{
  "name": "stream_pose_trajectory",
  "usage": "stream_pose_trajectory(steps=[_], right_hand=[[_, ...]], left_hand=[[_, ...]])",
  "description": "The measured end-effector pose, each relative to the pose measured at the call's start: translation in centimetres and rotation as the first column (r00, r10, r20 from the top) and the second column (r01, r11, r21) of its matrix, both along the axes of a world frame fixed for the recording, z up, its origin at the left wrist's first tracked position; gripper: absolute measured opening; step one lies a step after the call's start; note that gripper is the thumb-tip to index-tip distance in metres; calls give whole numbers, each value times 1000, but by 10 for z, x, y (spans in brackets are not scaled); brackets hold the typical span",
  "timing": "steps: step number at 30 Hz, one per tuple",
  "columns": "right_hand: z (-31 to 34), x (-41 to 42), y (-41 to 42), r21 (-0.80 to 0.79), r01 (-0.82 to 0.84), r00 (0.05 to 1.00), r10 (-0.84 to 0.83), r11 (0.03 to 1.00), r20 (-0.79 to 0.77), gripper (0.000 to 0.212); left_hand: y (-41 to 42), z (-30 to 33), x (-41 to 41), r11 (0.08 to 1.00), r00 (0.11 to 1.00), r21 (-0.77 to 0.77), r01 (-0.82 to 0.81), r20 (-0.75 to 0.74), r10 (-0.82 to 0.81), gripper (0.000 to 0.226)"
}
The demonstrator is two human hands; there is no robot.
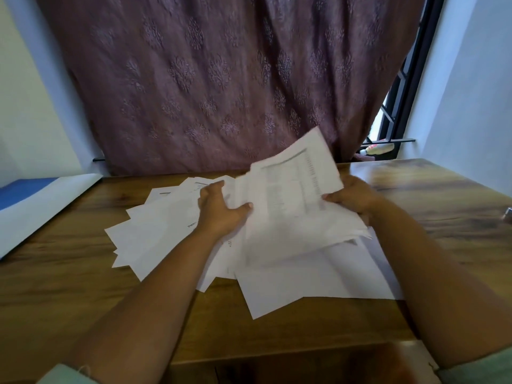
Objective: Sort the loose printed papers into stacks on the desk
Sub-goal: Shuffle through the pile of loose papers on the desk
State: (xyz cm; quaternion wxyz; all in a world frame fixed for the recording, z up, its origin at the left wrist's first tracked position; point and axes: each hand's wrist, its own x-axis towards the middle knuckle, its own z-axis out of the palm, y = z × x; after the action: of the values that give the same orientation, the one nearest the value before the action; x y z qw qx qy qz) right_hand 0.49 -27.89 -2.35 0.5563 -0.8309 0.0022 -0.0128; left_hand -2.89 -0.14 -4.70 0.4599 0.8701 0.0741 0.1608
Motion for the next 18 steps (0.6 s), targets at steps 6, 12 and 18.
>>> stream_pose_trajectory(steps=[6, 12, 18], right_hand=[[-7, 8, -17, 444, 80, 992, -29, 892, -120, 41], [-12, -6, 29, 473, -213, 957, 281, 855, -77, 57], [-16, -8, 51, 235, -142, 952, 198, 962, -234, 97]], left_hand=[[42, 11, 3, 961, 919, 231, -153, -325, 225, 73], [32, 29, -16, 616, 918, -780, 114, -154, -366, 44], [32, 12, -7, 817, 972, -573, 62, -152, -180, 76]])
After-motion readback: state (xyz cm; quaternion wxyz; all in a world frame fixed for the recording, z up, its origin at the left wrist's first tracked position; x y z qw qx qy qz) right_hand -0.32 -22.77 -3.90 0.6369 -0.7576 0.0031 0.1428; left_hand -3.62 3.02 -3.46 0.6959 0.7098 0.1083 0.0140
